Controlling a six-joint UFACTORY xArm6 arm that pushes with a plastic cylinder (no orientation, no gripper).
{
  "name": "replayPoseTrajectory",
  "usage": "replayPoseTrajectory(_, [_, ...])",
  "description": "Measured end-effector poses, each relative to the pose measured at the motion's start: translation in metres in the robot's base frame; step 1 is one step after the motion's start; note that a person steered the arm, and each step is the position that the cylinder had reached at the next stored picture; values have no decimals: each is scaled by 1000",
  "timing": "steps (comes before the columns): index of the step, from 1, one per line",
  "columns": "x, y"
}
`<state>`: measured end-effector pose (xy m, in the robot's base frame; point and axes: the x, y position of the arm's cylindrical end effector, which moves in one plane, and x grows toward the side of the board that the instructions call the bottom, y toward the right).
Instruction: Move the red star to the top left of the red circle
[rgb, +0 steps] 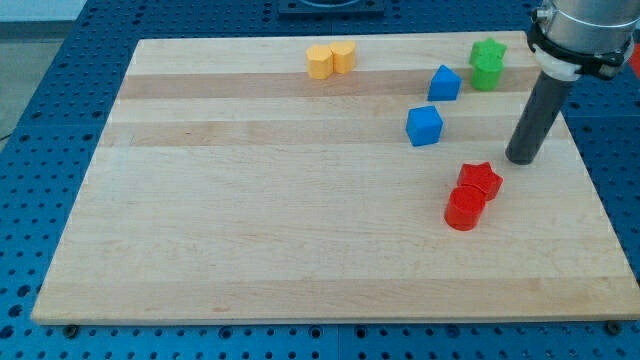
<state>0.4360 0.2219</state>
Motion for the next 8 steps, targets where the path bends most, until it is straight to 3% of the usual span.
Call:
replayPoseTrajectory(1, [27,-5])
replayPoseTrajectory(3, [39,-6])
replayPoseTrajectory(8, [41,-130])
